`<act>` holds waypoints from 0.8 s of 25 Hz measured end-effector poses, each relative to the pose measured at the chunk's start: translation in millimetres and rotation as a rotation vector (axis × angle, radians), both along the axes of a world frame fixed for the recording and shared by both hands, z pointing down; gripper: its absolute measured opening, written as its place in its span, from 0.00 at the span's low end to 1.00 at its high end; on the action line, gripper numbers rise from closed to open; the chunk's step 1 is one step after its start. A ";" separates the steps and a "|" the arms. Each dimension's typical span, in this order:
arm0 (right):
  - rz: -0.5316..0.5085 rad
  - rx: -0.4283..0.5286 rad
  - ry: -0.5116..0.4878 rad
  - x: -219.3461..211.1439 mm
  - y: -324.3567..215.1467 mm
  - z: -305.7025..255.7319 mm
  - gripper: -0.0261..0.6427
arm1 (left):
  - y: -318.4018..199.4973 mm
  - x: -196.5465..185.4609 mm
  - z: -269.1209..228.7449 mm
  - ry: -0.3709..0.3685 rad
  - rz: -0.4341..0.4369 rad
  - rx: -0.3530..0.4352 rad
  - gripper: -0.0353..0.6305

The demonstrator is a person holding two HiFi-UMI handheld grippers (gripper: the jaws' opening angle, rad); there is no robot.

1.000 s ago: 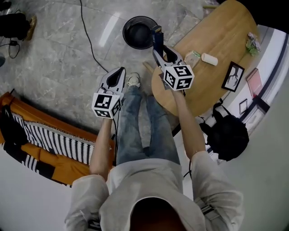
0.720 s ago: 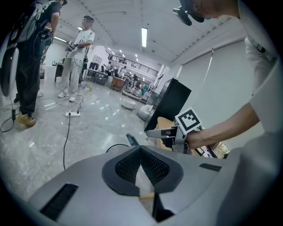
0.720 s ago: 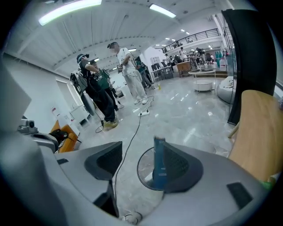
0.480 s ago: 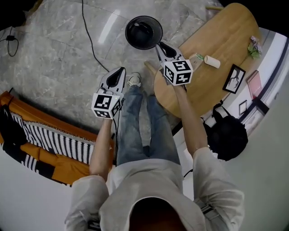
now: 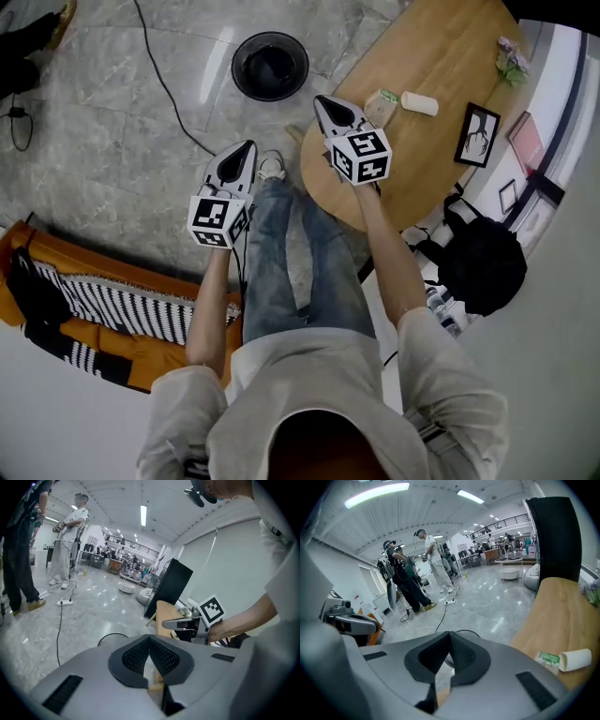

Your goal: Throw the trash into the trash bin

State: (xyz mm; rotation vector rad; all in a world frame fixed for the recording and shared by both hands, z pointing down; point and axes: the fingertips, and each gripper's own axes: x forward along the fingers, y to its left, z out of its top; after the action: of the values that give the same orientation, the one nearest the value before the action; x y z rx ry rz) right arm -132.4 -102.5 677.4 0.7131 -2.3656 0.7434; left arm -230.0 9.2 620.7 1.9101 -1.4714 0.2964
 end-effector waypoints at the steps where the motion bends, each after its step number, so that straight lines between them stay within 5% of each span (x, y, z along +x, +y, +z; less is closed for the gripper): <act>1: 0.012 0.002 0.005 10.4 -0.6 -0.9 0.08 | -2.3 7.2 -0.6 0.001 0.012 0.001 0.08; 17: 0.297 -0.041 0.064 178.8 -1.8 14.2 0.09 | -51.2 138.5 -7.1 0.018 0.263 0.019 0.08; 20: 0.332 -0.076 0.094 187.1 4.8 28.9 0.45 | -51.5 148.6 -5.3 0.019 0.281 0.012 0.08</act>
State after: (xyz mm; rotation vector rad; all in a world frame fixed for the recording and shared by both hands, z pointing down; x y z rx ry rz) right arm 54.6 -97.7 706.3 1.0992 -2.1470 0.9100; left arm -81.4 -42.4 615.4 2.1250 -1.1932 0.3970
